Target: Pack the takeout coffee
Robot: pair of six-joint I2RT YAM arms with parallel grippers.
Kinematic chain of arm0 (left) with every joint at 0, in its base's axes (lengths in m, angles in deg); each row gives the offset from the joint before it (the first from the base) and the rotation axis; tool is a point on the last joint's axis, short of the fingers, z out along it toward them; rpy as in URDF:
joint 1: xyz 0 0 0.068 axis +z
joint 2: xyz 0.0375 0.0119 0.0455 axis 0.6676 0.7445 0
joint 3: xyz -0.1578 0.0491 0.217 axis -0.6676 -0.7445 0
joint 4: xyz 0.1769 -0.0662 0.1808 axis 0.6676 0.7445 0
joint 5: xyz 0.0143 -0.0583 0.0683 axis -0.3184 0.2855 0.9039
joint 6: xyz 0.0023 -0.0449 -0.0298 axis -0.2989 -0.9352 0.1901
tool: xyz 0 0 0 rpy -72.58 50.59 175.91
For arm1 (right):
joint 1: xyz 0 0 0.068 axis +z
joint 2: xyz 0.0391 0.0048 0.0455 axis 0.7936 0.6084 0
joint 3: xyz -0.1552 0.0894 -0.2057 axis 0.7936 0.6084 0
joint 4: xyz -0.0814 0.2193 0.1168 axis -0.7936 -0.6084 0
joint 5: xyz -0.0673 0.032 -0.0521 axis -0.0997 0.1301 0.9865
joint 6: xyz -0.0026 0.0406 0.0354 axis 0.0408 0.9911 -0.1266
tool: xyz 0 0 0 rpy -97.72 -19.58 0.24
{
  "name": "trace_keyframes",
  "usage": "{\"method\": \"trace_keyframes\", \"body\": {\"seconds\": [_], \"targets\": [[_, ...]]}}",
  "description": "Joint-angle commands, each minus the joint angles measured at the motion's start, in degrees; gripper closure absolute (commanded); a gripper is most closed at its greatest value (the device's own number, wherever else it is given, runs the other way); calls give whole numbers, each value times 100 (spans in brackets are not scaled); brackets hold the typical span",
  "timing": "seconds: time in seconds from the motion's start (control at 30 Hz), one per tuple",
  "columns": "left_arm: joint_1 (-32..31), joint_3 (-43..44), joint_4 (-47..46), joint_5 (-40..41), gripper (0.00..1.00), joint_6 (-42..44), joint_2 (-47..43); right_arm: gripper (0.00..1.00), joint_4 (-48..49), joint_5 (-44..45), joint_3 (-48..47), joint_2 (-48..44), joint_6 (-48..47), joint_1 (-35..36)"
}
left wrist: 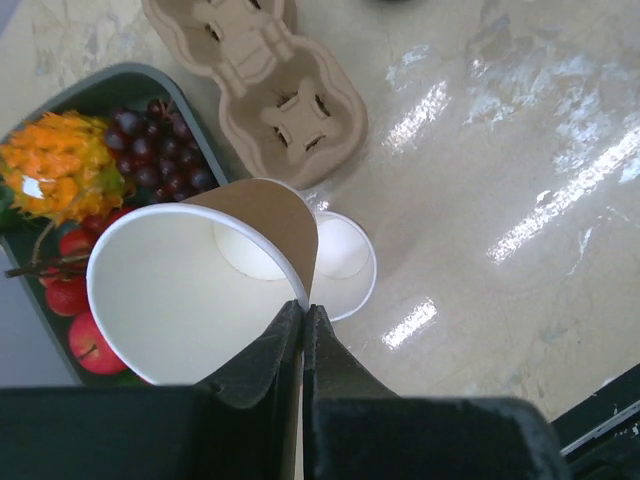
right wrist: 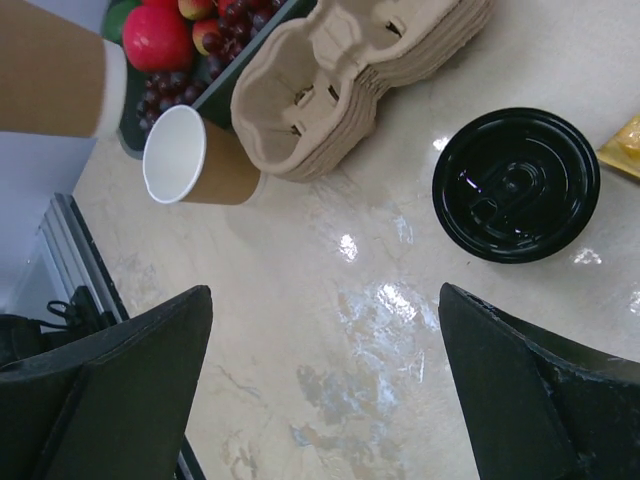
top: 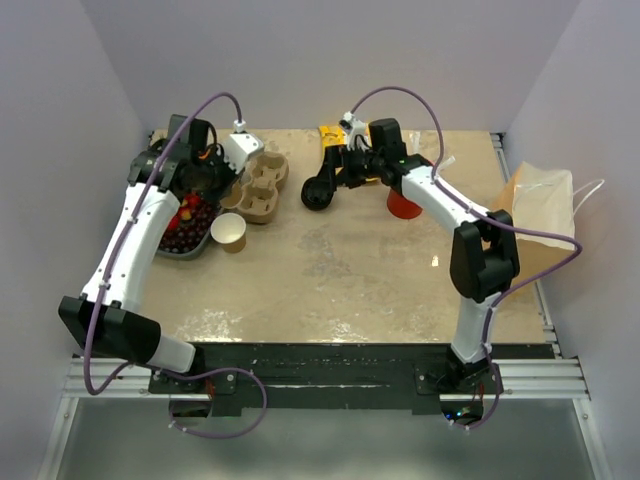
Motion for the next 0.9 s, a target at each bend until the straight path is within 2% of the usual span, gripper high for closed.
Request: {"method": "trace_keyframes", "body": {"seconds": [0.0, 0.07, 0.13, 0.2, 0.23, 0.33, 0.47, 0.63, 0.77, 0.87], "targets": [[-51, 837, 1030, -495, 100, 55, 161, 1, 178, -106, -274, -563, 17, -55], [-156, 944, 1356, -1153, 100, 449, 179, 1, 12, 113, -362, -678, -184, -90], [-488, 569, 1209, -1436, 100, 653, 39, 1, -85, 577, -406, -897, -317, -134], [-937, 216, 998, -1158, 100, 925, -84, 1, -243, 877, -476, -1090, -458, -265], [-1444, -125, 788, -1008, 100, 1135, -102, 1, -296, 1009, -511, -1117, -493, -327], [-2045, -287, 488, -734, 100, 1470, 73, 1, -455, 1405, -783, -1197, -765, -843], [-2213, -392, -13, -857, 100, 1883, 433, 1, -455, 1450, -1222, -1074, -687, -1415], [-2609, -709, -928, -743, 100, 2428, 759, 2, -420, 1547, -1206, -1205, -739, -1540], [-2749, -341, -780, -945, 100, 2561, 1416, 2, -393, 1467, -1092, -1311, -775, -1540], [-2890, -156, -630, -691, 100, 2552, 1838, 3, -359, 1529, -882, -1442, -783, -1540]]}}
